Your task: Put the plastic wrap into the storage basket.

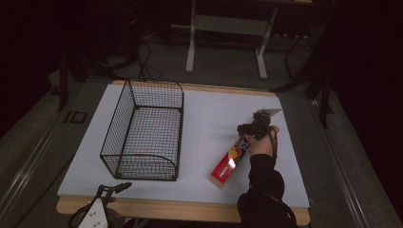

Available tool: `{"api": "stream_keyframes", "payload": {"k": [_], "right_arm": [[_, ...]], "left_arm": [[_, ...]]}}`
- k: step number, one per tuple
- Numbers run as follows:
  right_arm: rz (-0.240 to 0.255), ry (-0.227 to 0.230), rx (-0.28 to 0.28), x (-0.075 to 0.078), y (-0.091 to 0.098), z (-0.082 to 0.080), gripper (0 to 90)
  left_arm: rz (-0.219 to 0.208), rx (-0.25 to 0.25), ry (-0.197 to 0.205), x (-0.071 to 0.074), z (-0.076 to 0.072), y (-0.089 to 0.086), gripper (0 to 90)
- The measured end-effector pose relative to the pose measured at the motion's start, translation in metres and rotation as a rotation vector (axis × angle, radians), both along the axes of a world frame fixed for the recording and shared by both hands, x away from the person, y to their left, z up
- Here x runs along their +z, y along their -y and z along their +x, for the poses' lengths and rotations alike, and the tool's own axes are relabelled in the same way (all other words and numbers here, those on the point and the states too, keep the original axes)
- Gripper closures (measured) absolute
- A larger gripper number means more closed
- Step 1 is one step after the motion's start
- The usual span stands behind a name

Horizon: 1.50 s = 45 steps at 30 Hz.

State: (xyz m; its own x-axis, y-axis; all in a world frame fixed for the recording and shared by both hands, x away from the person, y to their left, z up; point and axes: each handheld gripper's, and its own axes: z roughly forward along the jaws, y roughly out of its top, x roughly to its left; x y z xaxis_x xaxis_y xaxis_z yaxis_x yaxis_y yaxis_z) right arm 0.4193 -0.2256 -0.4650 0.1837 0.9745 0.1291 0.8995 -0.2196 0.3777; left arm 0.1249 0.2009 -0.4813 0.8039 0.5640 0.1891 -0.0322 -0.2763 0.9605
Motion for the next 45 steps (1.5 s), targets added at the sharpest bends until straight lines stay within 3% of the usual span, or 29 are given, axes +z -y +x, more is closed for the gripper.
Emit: {"api": "stream_keyframes", "payload": {"k": [6,10,14,19,21,23,25,27,36,41,45], "right_arm": [[0.035,-0.035,-0.036,-0.017,-0.004,0.002,13.0],[0.024,-0.059,-0.041,-0.029,-0.012,0.003,13.0],[-0.014,-0.051,-0.046,-0.033,-0.019,0.003,13.6],[0.016,-0.048,-0.078,-0.037,-0.019,0.003,15.3],[0.002,-0.042,-0.081,-0.038,-0.021,0.003,16.1],[-0.008,-0.046,-0.093,-0.039,-0.02,0.002,22.8],[0.006,-0.056,-0.102,-0.039,-0.018,0.003,24.0],[-0.016,-0.066,-0.076,-0.037,-0.019,0.004,24.5],[0.013,-0.079,-0.119,-0.029,-0.016,0.004,32.4],[-0.058,-0.076,-0.046,-0.022,-0.028,0.007,35.4],[-0.052,-0.069,-0.01,-0.015,-0.034,0.01,36.5]], "left_arm": [[0.005,-0.001,0.003,0.0,0.0,0.0,0.7],[0.005,-0.003,0.0,0.0,0.0,0.0,0.7],[0.006,-0.004,0.005,0.0,-0.001,0.0,0.7],[0.01,-0.002,0.005,0.0,-0.001,0.0,0.7],[0.008,-0.003,0.004,0.0,-0.001,0.0,0.7],[0.007,-0.002,0.005,0.0,-0.001,0.0,0.7],[0.005,-0.003,0.004,0.0,-0.001,0.0,0.7],[0.007,-0.002,0.001,0.0,0.0,0.0,0.7],[0.011,-0.002,0.003,0.0,-0.001,0.001,0.7],[0.012,-0.001,0.003,-0.001,0.0,0.001,0.7],[0.009,-0.001,0.004,0.0,-0.001,0.0,0.7]]}}
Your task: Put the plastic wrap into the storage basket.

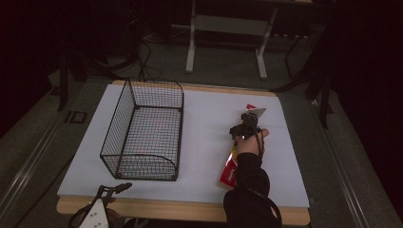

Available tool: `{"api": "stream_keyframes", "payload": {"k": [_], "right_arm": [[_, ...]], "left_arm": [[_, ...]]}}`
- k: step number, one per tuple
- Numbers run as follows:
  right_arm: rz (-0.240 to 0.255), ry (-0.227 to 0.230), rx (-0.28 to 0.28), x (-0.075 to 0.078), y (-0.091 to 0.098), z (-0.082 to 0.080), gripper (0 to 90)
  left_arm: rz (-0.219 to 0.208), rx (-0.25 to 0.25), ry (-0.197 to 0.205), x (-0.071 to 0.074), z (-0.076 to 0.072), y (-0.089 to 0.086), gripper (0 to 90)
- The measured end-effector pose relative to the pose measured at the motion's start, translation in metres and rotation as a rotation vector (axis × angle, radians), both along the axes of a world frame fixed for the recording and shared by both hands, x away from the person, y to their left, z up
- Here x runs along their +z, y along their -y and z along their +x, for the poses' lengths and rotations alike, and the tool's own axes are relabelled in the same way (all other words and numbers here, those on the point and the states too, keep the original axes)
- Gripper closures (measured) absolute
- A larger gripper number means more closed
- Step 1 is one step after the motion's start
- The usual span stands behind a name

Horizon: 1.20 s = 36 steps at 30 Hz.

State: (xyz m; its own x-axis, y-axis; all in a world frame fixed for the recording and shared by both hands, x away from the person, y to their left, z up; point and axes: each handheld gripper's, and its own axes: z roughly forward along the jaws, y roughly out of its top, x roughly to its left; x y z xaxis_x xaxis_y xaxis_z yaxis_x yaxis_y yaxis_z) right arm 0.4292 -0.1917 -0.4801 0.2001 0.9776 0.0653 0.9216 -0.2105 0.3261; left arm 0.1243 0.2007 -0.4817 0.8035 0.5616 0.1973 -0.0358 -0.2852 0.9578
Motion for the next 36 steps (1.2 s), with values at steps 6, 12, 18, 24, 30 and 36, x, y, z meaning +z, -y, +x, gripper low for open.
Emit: {"api": "stream_keyframes", "payload": {"k": [6,12,18,24,30,36], "right_arm": [[0.0,0.026,0.077,0.014,-0.007,0.002,37.1],[0.0,0.025,0.225,0.03,-0.022,0.001,37.7],[-0.063,0.007,0.405,0.04,-0.04,-0.004,38.3],[-0.054,0.033,0.509,0.051,-0.044,-0.007,38.6],[-0.06,0.055,0.62,0.065,-0.049,-0.01,38.9],[-0.114,0.065,0.74,0.079,-0.056,-0.016,39.0]], "left_arm": [[0.0,-0.001,-0.001,0.0,0.0,0.0,0.7],[0.009,-0.003,-0.004,-0.001,0.0,0.001,0.7],[0.001,0.0,-0.003,0.0,0.0,0.0,0.7],[0.002,-0.001,-0.003,0.0,0.001,0.0,0.7],[0.004,0.001,-0.001,0.0,0.0,0.001,0.7],[0.001,0.002,0.002,0.0,0.0,0.0,0.7]]}}
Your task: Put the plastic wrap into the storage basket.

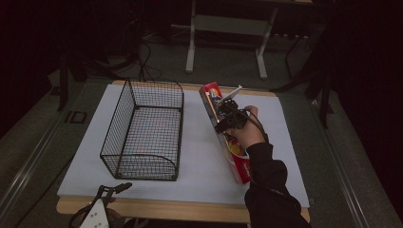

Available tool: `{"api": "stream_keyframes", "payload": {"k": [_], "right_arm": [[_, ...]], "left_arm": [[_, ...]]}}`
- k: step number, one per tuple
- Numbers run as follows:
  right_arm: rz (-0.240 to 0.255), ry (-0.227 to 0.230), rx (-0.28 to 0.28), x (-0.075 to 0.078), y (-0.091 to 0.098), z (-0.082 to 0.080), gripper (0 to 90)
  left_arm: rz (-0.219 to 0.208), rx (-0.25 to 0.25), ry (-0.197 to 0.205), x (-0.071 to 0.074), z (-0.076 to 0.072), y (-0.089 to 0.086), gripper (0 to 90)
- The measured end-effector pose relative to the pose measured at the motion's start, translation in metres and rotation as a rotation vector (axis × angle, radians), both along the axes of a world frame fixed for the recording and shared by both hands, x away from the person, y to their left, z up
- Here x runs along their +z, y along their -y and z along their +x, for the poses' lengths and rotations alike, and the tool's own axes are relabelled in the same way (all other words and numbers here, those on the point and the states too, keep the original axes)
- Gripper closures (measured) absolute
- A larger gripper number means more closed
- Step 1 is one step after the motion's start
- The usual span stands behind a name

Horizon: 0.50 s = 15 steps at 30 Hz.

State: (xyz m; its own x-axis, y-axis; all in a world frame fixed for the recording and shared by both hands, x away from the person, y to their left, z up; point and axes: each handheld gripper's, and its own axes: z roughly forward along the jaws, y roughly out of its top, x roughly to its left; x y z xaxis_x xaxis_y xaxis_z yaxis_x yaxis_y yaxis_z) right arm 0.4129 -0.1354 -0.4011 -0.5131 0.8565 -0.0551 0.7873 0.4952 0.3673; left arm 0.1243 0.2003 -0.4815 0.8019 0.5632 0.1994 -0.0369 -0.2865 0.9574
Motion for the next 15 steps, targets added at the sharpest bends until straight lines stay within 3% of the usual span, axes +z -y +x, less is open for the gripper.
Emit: {"api": "stream_keyframes", "payload": {"k": [6,15], "right_arm": [[-0.015,0.017,0.073,0.016,-0.01,-0.007,39.1],[0.021,0.06,0.103,0.048,-0.032,-0.014,39.3]], "left_arm": [[0.006,0.001,0.0,0.0,0.0,0.001,0.7],[-0.001,0.002,0.001,0.0,0.0,0.001,0.7]]}}
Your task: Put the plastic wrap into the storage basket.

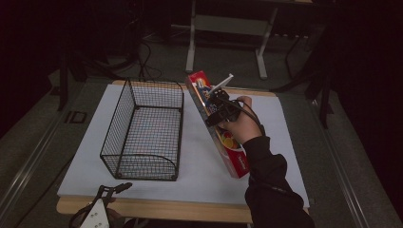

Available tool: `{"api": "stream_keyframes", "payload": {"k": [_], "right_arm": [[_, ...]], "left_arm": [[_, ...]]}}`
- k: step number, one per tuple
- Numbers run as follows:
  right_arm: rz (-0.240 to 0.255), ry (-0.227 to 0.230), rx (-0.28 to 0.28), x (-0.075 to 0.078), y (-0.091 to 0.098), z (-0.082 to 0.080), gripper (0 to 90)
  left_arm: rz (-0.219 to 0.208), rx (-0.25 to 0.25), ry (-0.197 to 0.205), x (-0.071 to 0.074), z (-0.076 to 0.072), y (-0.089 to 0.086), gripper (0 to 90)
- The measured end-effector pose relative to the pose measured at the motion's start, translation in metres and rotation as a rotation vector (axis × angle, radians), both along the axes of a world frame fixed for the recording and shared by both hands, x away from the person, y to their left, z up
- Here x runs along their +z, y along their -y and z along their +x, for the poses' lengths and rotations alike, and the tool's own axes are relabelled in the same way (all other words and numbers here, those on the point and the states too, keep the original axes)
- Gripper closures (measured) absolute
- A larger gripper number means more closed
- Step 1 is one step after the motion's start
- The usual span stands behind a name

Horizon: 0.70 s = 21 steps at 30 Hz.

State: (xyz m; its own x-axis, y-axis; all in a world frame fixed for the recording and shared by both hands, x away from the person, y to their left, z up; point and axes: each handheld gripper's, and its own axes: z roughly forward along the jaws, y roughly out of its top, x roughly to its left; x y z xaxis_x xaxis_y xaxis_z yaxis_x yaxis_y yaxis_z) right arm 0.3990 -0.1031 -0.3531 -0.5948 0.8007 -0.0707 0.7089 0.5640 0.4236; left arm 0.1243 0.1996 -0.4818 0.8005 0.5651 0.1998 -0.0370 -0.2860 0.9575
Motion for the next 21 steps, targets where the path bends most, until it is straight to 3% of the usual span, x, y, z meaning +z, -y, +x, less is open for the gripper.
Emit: {"api": "stream_keyframes", "payload": {"k": [5,13,21], "right_arm": [[0.001,0.022,0.021,0.017,-0.015,0.0,39.3],[0.038,0.014,0.03,0.04,-0.034,0.003,39.5],[0.054,0.047,0.046,0.067,-0.057,0.003,39.5]], "left_arm": [[0.001,-0.002,0.0,0.0,0.0,0.0,0.7],[-0.001,-0.004,0.001,0.0,-0.001,-0.001,0.7],[-0.004,-0.005,0.001,0.0,-0.001,-0.001,0.7]]}}
